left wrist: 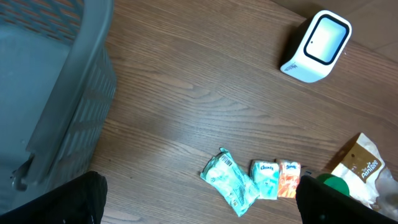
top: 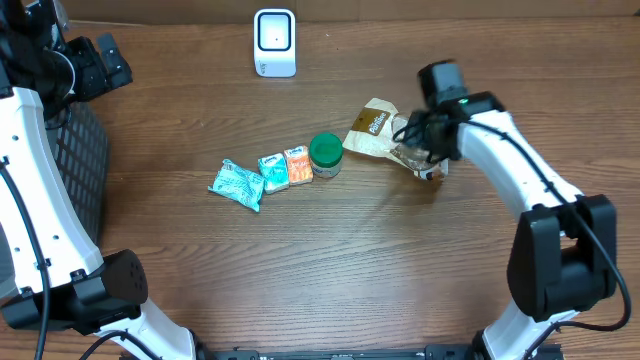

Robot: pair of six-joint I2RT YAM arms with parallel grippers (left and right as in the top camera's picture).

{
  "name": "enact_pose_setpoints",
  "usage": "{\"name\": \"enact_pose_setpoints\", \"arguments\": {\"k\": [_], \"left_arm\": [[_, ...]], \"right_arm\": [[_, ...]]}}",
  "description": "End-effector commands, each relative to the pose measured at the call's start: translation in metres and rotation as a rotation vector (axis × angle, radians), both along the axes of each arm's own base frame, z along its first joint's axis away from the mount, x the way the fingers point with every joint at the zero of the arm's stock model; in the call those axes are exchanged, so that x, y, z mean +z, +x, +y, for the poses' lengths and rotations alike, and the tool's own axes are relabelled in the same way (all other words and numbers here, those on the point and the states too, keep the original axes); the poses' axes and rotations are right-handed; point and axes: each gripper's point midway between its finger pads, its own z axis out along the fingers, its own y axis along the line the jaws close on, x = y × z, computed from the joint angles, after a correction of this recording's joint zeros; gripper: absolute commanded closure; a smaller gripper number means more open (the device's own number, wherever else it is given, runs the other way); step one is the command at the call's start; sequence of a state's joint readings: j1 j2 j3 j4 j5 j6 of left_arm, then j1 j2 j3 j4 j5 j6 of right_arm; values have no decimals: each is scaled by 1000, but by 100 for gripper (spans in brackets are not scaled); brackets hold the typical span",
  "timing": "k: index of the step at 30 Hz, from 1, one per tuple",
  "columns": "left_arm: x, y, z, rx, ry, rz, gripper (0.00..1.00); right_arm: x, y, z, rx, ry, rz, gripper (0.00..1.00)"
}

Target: Scan the item barcode

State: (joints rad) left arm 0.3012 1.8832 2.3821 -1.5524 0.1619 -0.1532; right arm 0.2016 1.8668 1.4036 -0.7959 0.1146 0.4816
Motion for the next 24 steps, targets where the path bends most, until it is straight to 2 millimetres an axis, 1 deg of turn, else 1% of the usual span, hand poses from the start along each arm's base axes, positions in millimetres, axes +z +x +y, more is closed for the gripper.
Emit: {"name": "enact_pose_setpoints", "arguments": {"k": [1,3,6,7,11,14,15,16,17,18,20,24], "left_arm": [[3,1,-2,-23,1,-16,0],[4,2,-2,-23,2,-18,0],[4,2,-3,-19,-6,-21,0],[4,2,-3,-9,-13,-19,0],[3,0,-5,-3,-27,-11,1],[5,4,-17,-45,-84,-31,1],[6,6,-25,-85,-116,-44,6],[5,8,-30,-113,-124,-48,12],[5,8,-33,-138,-126,-50,16],[4,9,-37,-151,-124,-47,16],[1,11,-45,-169,-120,-37,12],[-3,14,-67,-240,-109,-28,10]], "right_arm": [[16,22,13,-8,120,-86,38],[23,36,15,-40,143,-148,38],[29,60,25,-45,178,-247,39],[28,66,29,-40,182,-266,42],[5,77,33,-70,179,-267,44],[-13,81,39,-74,203,-251,43],[-22,83,46,-56,235,-236,43],[-27,83,50,-44,254,-227,44],[-31,81,56,-26,275,-214,44],[-36,79,60,-16,290,-198,44],[-41,73,66,7,305,-164,44],[-49,46,82,118,343,-53,43]]}}
